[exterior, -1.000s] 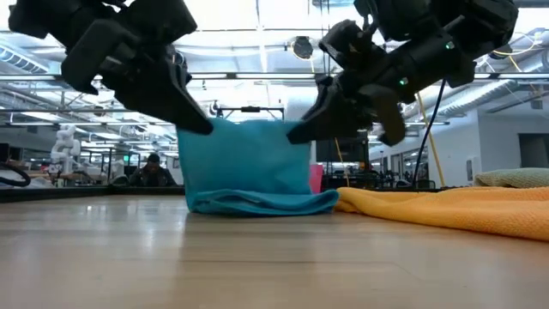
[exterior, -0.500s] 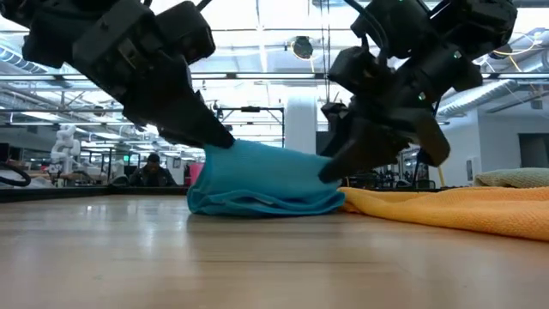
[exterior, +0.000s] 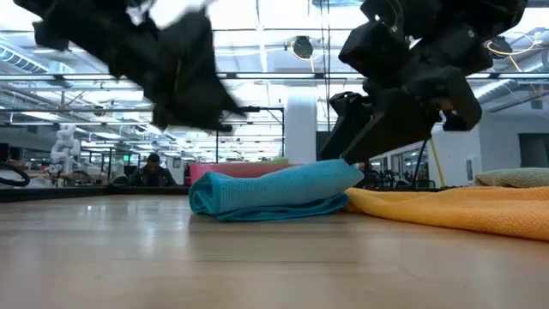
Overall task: Fold microfiber towels
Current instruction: Stack the folded blue towel on top of the folded green towel in the red bin
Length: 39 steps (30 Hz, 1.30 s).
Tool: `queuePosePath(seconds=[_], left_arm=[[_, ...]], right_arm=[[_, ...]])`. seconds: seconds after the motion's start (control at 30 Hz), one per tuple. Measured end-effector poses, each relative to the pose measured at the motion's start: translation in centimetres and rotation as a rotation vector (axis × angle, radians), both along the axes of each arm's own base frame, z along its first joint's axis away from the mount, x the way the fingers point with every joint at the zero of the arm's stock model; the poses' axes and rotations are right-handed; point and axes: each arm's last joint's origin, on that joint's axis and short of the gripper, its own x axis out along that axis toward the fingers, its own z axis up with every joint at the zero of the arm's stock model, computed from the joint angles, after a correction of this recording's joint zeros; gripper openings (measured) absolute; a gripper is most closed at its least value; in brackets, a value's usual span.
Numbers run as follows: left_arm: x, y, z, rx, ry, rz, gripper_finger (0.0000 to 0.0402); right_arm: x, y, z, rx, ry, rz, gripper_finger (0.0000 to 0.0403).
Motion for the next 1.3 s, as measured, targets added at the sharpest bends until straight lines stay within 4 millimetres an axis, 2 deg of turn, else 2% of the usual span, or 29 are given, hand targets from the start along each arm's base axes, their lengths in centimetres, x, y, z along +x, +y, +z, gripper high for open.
queuePosePath(seconds=[0.2,0.37,0.47,0.57,0.7,0.87,0.93,0.97,1.1,1.3], left_arm=[[0.6,1.2,-2.9,-0.191,0.126,0.047,0.0244],[1.1,2.1,-4.6,-0.228,0.174,0.069,0.0270],[1.4,2.6,-5.4,-0.280,0.205,0.028,0.0286],[2.0,2.8,-6.0,-0.322,0.198,-0.044,0.0282],[2.2,2.7,-7.1,-0.270,0.227,-0.120,0.0228],[2.1,2.6,-7.4,-0.172,0.252,-0.216,0.0091],[2.2,2.6,-7.1,-0.150,0.247,-0.264,0.0031],[2.1,2.6,-6.9,-0.138,0.250,-0.292,0.0020],[1.5,2.9,-5.2,0.012,0.246,-0.382,0.0020],[0.1,5.5,-0.2,0.225,0.210,-0.406,0.0010]], right_arm=[[-0.8,0.3,0.8,0.015,0.031,-0.001,0.0219],[-1.6,0.9,0.1,0.005,0.050,0.030,0.0219],[-2.0,0.9,-0.3,-0.003,0.050,0.042,0.0219],[-2.2,0.9,-0.6,-0.001,0.025,0.043,0.0219],[-2.2,0.6,-0.7,-0.009,-0.038,0.044,0.0219],[-1.9,0.0,-0.5,-0.082,-0.084,-0.056,0.0219],[-2.0,-0.2,-0.6,-0.117,-0.078,-0.099,0.0219],[-2.0,-0.3,-0.6,-0.133,-0.075,-0.115,0.0219],[-2.2,-0.6,-0.7,-0.208,-0.062,-0.165,0.0219],[-2.8,-1.1,0.9,-0.236,-0.095,-0.223,0.0219]])
